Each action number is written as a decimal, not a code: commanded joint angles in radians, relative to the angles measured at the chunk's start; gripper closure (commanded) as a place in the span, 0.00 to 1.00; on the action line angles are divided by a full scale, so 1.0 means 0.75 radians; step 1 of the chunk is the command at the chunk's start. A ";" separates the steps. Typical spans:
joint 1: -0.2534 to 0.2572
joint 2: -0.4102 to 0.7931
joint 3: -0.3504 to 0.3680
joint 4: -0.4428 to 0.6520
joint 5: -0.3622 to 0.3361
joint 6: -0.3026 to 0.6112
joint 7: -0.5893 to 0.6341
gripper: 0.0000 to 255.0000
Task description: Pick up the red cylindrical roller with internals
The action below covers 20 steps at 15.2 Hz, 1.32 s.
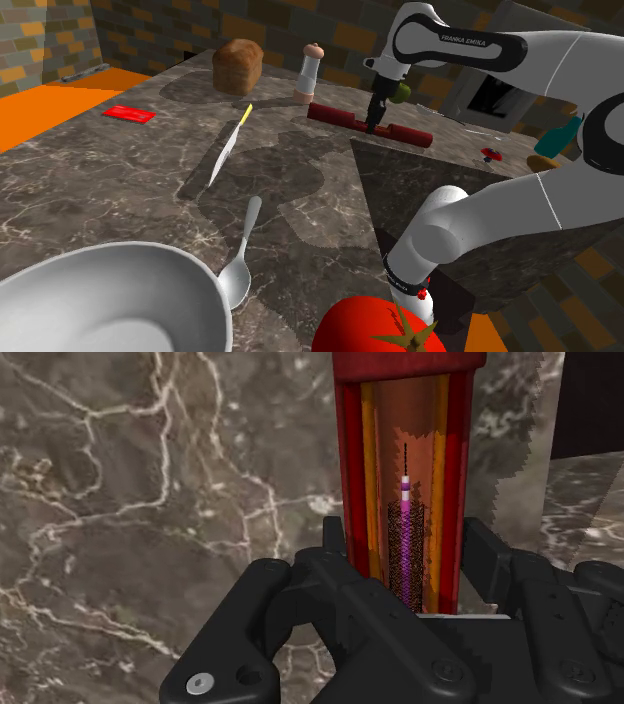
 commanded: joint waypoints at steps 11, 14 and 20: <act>0.007 0.012 0.017 0.113 0.016 -0.102 -0.005 1.00; 0.012 0.022 0.024 0.173 0.023 -0.152 -0.008 1.00; 0.021 0.050 0.036 0.300 0.038 -0.252 -0.015 1.00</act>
